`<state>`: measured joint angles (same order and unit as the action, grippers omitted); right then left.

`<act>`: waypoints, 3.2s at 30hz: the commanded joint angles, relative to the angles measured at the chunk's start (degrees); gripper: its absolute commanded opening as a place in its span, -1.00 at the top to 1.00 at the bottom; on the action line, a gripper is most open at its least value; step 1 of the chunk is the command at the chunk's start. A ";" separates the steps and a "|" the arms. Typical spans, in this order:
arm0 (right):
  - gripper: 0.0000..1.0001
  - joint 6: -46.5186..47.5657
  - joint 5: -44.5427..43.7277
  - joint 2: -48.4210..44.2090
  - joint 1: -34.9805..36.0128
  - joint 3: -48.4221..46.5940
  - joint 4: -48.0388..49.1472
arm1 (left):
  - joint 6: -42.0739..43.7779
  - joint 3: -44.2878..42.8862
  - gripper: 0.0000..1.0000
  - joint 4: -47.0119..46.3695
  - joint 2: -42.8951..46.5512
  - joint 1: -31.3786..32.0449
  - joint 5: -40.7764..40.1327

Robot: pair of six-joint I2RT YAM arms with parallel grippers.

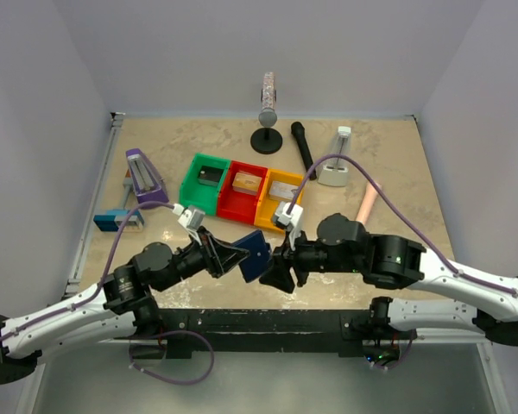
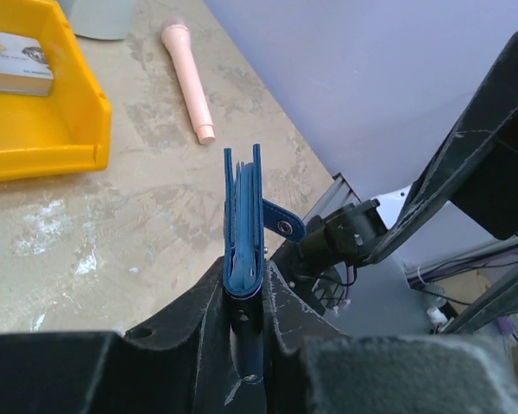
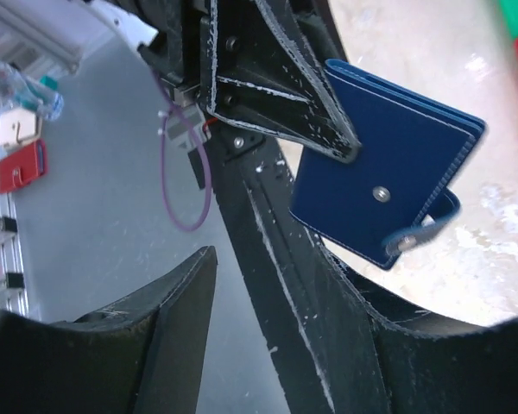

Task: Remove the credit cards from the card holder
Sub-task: Open the card holder.

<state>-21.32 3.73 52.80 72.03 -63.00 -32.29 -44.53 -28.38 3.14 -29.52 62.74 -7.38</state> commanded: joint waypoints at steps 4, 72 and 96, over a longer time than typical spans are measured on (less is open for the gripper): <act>0.00 -0.82 1.13 5.47 0.48 -3.53 -1.18 | 2.87 -3.17 1.00 -4.28 -1.86 -0.16 6.23; -0.26 -18.93 22.29 -12.81 -13.85 10.44 22.18 | 0.94 -0.71 1.00 -39.87 -4.85 -9.57 49.12; -0.26 -21.66 21.59 -14.65 -15.52 13.96 22.89 | 1.55 -0.01 1.00 -39.43 -3.53 -10.18 47.63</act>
<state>-42.70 26.70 38.52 56.95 -49.36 -10.92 -42.87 -28.23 -32.03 -33.93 52.75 40.03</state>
